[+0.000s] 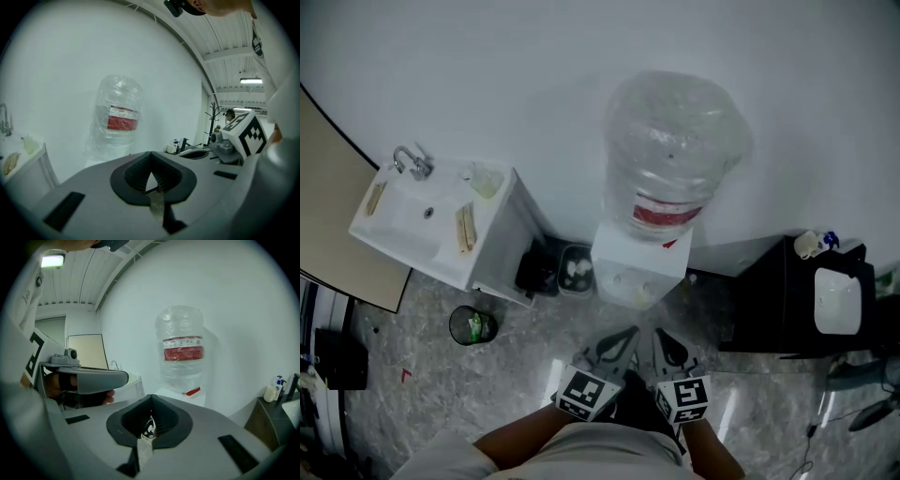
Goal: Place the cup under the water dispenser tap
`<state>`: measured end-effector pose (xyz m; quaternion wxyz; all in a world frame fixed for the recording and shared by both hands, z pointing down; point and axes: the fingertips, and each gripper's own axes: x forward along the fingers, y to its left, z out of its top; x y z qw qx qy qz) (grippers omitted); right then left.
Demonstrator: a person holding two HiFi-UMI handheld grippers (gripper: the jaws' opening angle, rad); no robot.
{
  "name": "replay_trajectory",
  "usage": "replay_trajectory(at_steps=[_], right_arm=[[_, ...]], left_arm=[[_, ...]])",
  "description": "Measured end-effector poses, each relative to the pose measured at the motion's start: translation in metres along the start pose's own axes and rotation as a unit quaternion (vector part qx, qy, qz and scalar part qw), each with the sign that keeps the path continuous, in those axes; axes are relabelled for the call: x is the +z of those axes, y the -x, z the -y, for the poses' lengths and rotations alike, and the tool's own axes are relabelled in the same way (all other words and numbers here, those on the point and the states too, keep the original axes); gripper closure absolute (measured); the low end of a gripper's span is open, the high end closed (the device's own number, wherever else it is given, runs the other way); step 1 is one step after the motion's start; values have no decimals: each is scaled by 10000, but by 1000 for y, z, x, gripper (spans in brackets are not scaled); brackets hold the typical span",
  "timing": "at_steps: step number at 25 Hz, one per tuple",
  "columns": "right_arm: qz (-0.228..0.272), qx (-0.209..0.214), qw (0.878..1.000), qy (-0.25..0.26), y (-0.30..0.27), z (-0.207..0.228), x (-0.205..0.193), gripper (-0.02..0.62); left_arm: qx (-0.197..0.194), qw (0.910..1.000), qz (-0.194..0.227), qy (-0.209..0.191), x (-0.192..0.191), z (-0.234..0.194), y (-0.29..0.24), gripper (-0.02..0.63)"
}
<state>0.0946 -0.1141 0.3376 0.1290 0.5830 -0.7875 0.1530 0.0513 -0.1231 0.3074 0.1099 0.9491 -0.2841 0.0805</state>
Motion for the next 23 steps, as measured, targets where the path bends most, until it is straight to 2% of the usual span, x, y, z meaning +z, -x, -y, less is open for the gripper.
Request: replay_trajectory(at_steps=[6,23], right_arm=[[108,-44,9999,92,6,-7,23,580],[222,-23,9992,346,16,-29,32,580]], left_arm=[[-56,9999,98,-10,18,2,8,603],[5,9997,228,-28,22,5,27,603]])
